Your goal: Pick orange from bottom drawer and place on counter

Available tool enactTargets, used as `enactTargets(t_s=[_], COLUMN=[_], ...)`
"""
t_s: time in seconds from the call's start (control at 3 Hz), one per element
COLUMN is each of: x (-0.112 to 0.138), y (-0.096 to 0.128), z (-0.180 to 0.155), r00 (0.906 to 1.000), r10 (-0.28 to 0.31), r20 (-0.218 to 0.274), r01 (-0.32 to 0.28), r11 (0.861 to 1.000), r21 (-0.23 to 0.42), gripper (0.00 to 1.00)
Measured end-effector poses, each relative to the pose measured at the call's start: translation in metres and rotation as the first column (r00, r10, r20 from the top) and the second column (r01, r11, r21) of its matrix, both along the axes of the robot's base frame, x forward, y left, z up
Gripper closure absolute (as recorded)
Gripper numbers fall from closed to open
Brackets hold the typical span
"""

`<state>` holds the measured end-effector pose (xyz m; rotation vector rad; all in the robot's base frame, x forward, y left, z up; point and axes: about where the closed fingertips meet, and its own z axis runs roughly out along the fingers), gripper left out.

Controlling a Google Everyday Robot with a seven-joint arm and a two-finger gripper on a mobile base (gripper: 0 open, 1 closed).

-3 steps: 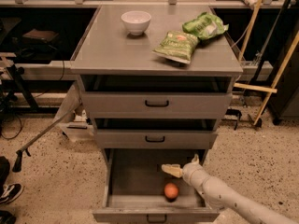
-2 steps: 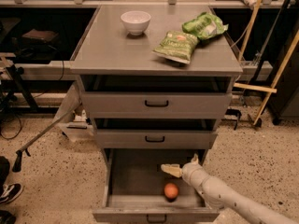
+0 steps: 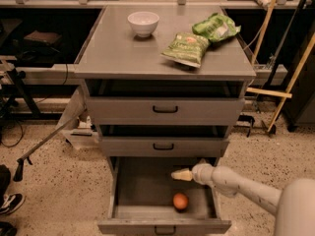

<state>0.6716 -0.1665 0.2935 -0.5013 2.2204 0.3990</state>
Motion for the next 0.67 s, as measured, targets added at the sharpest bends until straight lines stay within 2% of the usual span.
enactTargets(t_s=[0.33, 0.67], x=[-0.0091, -0.0092], y=[-0.0198, -0.0209], z=[-0.0208, -0.0209], r00=[0.9983, 0.9984], r10=[0.033, 0.03], r20=[-0.048, -0.047], r01=[-0.036, -0.033], r11=[0.997, 0.998], r21=[-0.061, -0.061], gripper=[0.0, 0.0])
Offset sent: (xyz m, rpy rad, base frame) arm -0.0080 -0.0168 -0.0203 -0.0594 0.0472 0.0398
